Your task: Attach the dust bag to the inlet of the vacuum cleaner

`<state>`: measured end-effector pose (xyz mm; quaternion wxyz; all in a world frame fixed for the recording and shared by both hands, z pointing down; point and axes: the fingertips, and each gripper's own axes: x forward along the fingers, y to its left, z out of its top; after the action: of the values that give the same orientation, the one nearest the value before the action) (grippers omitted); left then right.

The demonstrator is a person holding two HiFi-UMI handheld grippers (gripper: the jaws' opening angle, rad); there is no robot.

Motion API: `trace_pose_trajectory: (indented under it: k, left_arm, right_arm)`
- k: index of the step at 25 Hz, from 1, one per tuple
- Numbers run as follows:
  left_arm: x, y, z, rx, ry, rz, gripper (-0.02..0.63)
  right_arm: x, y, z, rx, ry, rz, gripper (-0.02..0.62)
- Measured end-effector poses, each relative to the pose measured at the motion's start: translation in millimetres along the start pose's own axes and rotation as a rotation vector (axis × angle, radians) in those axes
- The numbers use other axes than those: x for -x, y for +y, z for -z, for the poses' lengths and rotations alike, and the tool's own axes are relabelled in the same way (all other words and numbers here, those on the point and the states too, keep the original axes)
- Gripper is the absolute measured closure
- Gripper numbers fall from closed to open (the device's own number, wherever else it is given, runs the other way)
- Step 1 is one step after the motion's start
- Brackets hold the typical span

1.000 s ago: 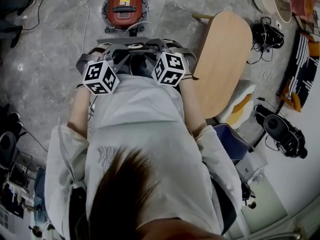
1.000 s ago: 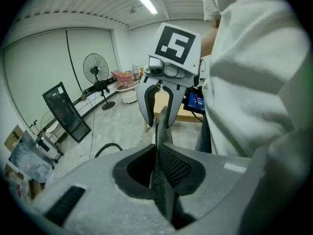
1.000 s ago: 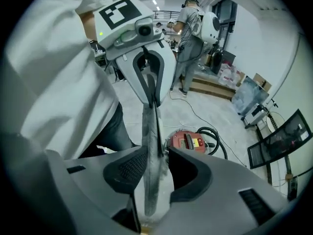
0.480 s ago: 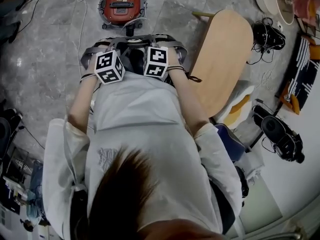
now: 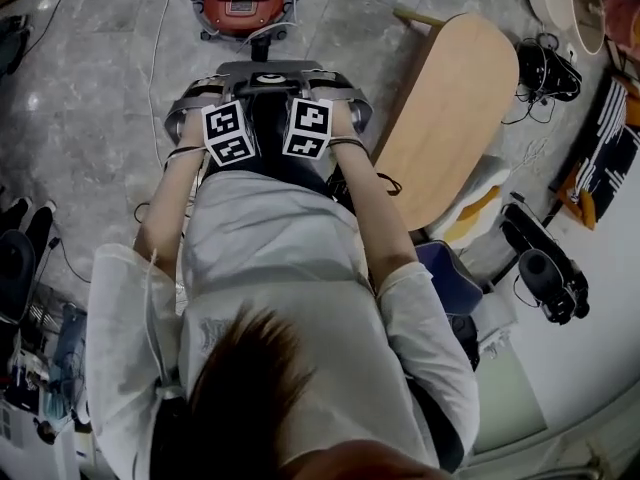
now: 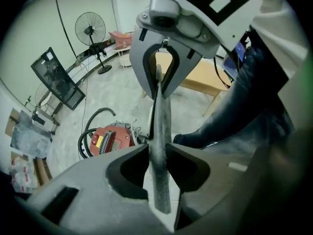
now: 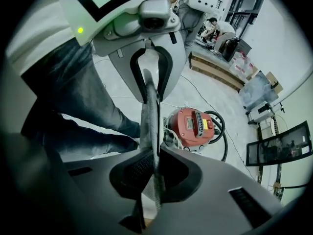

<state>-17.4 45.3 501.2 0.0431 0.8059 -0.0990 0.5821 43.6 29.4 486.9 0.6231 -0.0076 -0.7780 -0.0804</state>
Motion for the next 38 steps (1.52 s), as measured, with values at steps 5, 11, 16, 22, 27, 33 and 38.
trace_pose_trajectory:
  k: [5,11,16,22,27,33,38]
  left_arm:
    - [-36,1,13,0.012,0.016,-0.004,0.511]
    - [-81,6,30,0.069,0.025,0.031,0.509]
    - [-118,8,42,0.042,0.015,0.069,0.517]
    - [-161,5,61,-0.032,0.037,0.083,0.559]
    - [-200,6,78,-0.017,0.051,0.118,0.563]
    - [-240,6,94,0.036,0.069,0.158,0.565]
    - [-259,10,99,0.075,0.069,0.153,0.565]
  right_arm:
    - [-38,4,5,0.016,0.024,-0.031,0.569]
    - [-85,9,8,0.029,0.036,-0.085,0.569]
    - [-130,9,12,-0.003,0.029,-0.135,0.569]
    - [-178,16,17,-0.026,0.023,-0.168,0.569]
    - [-219,21,23,-0.1,0.019,-0.183,0.569]
    - [-260,25,30,-0.167,0.017,-0.191,0.569]
    - [-281,24,35,-0.195,0.013,-0.183,0.568]
